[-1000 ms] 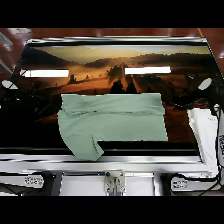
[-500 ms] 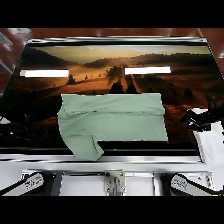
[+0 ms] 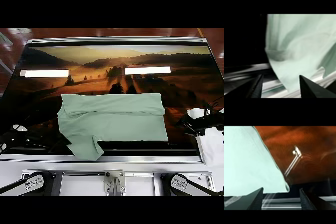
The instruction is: Fold the shirts.
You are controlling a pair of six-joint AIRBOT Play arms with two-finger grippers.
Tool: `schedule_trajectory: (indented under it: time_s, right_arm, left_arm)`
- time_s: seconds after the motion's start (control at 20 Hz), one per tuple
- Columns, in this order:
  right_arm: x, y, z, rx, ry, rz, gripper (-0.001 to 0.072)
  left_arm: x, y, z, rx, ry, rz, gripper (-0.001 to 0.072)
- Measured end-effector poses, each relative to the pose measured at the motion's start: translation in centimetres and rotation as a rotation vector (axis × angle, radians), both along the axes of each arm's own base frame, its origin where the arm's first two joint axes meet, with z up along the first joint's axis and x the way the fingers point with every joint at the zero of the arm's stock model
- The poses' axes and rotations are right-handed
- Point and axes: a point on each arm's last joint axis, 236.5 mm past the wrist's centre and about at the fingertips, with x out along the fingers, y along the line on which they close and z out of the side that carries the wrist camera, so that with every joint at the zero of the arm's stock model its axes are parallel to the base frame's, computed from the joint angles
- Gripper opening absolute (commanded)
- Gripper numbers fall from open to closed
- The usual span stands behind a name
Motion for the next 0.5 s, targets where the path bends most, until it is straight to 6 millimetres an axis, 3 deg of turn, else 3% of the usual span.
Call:
schedule_trajectory:
  time_s: [0.1,0.15,0.2,0.3,0.35,0.5]
  right_arm:
    - [0.0,0.0,-0.1,-0.002,-0.002,-0.002,0.0566]
    - [0.0,0.0,-0.1,0.000,-0.002,-0.003,0.0566]
    - [0.0,0.0,-0.1,0.001,-0.002,-0.003,0.0567]
    - [-0.1,0.1,-0.2,0.002,0.001,-0.003,0.0666]
    - [-0.3,0.2,-0.3,0.005,0.007,-0.003,0.0671]
    - [-2.1,1.2,-1.7,0.034,0.054,0.010,0.0671]
  left_arm:
    - [0.2,-0.8,-0.4,-0.010,0.006,0.003,0.0474]
    - [0.3,-1.1,-0.7,-0.010,0.008,0.002,0.0320]
    - [0.3,-1.3,-1.1,-0.001,0.011,-0.002,0.0237]
    - [0.7,-1.6,-1.7,0.012,0.009,0.011,0.0109]
    - [0.8,-1.7,-1.9,0.020,0.007,0.014,0.0040]
    - [1.2,-1.9,-2.0,0.022,-0.002,0.016,0.0035]
